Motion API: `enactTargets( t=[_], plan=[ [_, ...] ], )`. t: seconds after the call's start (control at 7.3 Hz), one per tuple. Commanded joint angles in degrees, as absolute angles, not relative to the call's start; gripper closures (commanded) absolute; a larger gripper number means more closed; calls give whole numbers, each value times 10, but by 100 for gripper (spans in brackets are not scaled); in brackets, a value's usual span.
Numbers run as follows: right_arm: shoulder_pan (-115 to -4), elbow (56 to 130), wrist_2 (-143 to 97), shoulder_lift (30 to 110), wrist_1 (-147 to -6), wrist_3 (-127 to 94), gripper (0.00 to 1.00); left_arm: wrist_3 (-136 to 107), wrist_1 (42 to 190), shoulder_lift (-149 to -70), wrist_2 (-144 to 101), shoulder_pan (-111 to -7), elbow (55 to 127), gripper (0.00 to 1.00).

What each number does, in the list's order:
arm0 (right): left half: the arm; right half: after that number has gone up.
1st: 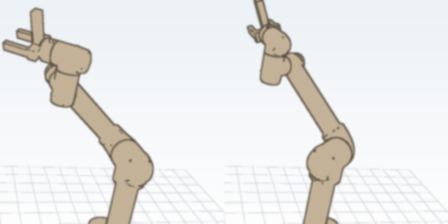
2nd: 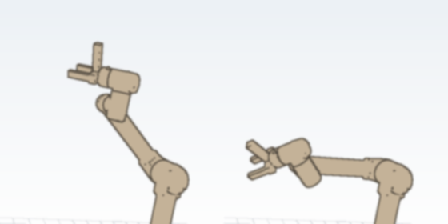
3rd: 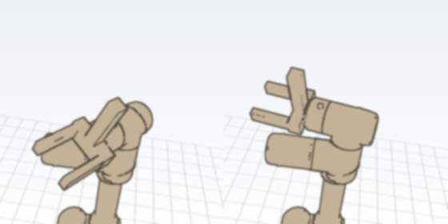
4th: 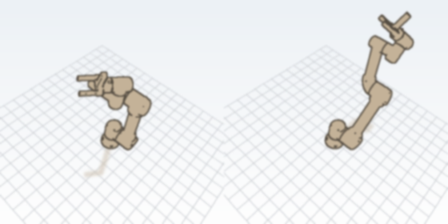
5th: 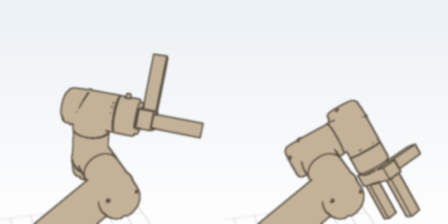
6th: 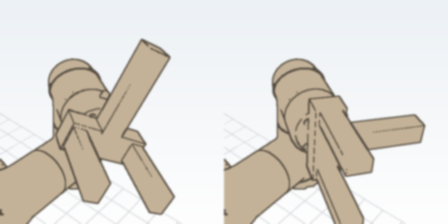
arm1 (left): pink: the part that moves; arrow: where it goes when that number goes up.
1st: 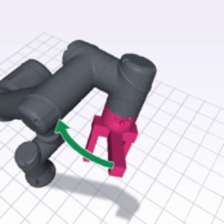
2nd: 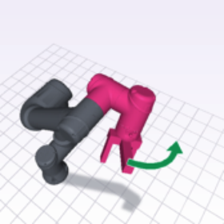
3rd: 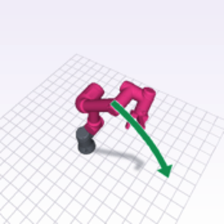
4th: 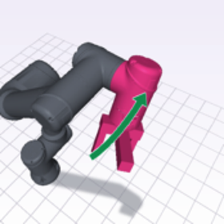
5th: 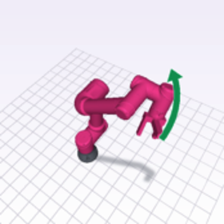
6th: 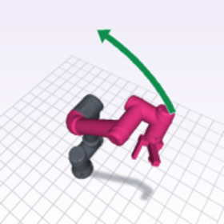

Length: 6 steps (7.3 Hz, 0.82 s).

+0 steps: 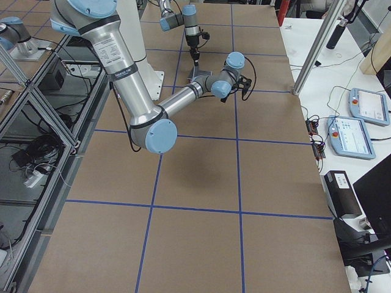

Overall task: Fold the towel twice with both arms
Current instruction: 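Lift the near end and fold it away from the robot over the towel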

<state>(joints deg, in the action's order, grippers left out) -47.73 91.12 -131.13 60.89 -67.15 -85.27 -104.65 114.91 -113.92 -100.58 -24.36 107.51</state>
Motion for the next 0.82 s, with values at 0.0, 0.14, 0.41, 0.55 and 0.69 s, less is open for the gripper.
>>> enactTargets(
  t=[0.0,0.14,0.41,0.55,0.69],
  plan=[
    [-477,907,-1310,606,-671,-851,0,-1059,1157,-1159,-1007,-272,1016,100],
    [-476,904,-1310,605,-671,-850,0,-1059,1158,-1159,-1011,-282,1008,100],
    [-476,904,-1310,604,-671,-850,0,-1061,1163,-1159,-1011,-284,976,100],
    [-476,904,-1310,604,-670,-850,0,-1062,1192,-1159,-1011,-284,952,100],
    [-474,904,-1310,603,-670,-850,0,-1062,1217,-1158,-1010,-284,932,62]
  ],
)
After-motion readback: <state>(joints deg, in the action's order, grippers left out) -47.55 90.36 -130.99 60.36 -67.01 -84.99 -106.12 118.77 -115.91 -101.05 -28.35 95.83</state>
